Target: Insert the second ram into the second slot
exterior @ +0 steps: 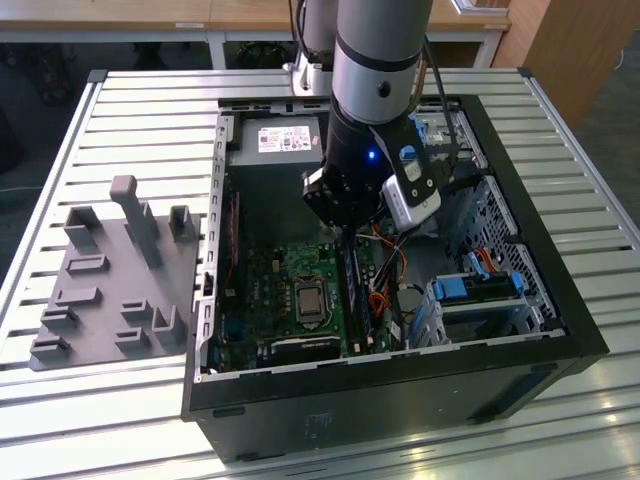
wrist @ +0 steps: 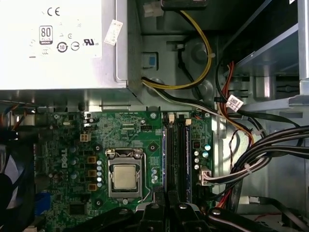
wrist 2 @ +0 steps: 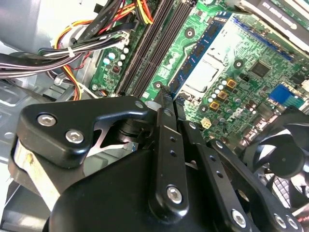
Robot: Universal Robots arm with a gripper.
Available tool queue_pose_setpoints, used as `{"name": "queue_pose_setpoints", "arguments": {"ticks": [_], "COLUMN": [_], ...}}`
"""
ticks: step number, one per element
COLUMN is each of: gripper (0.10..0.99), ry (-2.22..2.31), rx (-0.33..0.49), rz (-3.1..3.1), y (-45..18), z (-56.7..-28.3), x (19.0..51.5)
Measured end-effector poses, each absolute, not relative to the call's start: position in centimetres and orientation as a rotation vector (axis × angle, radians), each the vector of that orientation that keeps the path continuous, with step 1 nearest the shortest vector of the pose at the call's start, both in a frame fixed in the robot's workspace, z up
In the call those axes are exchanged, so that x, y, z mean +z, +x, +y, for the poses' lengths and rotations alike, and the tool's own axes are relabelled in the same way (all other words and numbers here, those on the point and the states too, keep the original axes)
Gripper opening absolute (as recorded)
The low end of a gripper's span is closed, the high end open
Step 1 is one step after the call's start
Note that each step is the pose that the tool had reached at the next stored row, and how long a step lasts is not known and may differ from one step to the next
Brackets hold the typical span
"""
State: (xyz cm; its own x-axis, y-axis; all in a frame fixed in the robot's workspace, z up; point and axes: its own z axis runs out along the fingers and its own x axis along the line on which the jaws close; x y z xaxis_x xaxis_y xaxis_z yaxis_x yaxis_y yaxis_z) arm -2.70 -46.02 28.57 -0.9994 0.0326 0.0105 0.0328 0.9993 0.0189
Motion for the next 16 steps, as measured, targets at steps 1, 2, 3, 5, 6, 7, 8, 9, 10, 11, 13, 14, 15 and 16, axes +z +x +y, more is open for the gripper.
{"name": "queue_pose_setpoints", "arguments": {"ticks": [1, 2, 3, 5, 6, 7, 8, 9, 10, 11, 13, 14, 15, 16], "gripper": [0.137, 0.137, 0.137, 0.137, 0.137, 0.137, 0.137, 0.137, 0.137, 0.137, 0.137, 0.137, 0.137, 0.137], "ry": [-0.051, -0.051, -0.051, -0.051, -0.051, -0.051, -0.051, -0.051, -0.051, -0.051, -0.051, -0.051, -0.051, -0.051], "rx": [-0.031, -0.033, -0.033, -0.033, -0.033, -0.033, -0.033, -0.033, -0.033, -0.033, -0.032, -0.031, -0.031, -0.031], "rz": [-3.131, -3.130, -3.129, -3.128, -3.128, -3.128, -3.128, -3.127, -3.127, -3.127, -3.127, -3.127, -3.127, -3.126], "y": [-2.7, -2.7, -2.7, -2.6, -2.6, -2.6, -2.6, -2.6, -2.6, -2.6, -2.6, -2.6, -2.5, -2.4], "z": [-46.0, -46.0, -46.0, -46.0, -46.0, -46.0, -46.0, -46.0, -46.0, -46.0, -46.0, -46.0, -46.0, -46.0], "x": [28.4, 28.3, 28.1, 27.9, 27.8, 27.7, 27.7, 27.6, 27.5, 27.3, 27.0, 26.8, 26.7, 26.5]}}
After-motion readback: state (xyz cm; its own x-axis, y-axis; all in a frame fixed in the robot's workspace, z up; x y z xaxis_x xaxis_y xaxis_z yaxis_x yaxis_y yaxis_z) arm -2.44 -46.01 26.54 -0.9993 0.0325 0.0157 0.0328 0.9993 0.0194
